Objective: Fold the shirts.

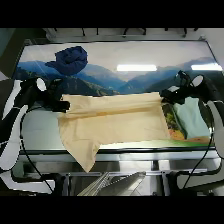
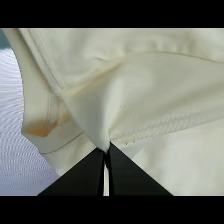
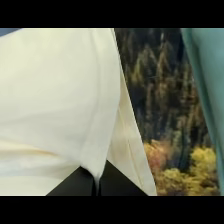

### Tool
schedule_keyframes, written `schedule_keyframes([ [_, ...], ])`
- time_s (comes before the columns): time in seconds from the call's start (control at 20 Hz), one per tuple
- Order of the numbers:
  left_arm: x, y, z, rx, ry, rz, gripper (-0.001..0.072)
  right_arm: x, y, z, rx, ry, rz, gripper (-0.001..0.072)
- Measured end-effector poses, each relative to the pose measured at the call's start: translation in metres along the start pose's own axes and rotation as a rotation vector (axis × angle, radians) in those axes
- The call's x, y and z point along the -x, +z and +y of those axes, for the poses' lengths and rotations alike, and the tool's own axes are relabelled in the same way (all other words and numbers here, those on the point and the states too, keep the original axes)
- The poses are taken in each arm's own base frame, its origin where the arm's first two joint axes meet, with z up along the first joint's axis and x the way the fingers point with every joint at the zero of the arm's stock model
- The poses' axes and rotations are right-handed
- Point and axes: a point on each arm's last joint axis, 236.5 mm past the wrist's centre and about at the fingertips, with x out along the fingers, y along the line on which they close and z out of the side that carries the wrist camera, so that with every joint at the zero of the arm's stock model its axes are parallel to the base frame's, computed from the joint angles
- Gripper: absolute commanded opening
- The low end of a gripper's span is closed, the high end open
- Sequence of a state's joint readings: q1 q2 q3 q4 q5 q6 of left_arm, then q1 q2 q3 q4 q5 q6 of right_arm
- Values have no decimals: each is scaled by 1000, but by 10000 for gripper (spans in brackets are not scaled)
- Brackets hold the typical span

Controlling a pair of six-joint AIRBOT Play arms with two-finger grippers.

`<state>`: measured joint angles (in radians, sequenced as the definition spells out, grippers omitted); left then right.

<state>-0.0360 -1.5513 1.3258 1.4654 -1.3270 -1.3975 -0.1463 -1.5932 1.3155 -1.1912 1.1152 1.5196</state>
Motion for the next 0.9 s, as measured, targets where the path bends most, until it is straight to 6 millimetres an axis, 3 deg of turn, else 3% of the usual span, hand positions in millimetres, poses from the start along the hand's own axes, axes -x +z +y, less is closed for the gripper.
schedule_keyframes([
  [0.1, -2, 0, 0, 1, 1, -4, 18, -6, -6, -3, -13, -2, 29, 33],
  [0.15, -3, 2, 0, 2, -2, -8, 20, -8, -8, -3, -17, -2, 40, 223],
  [0.2, -4, 2, -2, 4, -8, -12, 331, -10, -9, -4, -17, -5, 46, 685],
  [0.25, -4, 4, -3, 7, -15, -20, 695, -9, -8, -5, -20, -2, 46, 702],
  [0.4, 5, 13, -11, 48, -57, -48, 692, 7, -12, 8, 12, 43, 59, 702],
  [0.55, 23, 3, -8, 90, -79, -31, 692, 39, -22, 15, 65, 70, 68, 702],
  [0.7, 28, -42, -3, 179, -112, 21, 692, 67, -42, 22, 97, 89, 74, 702],
  [0.9, 5, -129, -17, 332, -261, 125, 692, 87, -62, 37, 117, 140, 59, 701],
])
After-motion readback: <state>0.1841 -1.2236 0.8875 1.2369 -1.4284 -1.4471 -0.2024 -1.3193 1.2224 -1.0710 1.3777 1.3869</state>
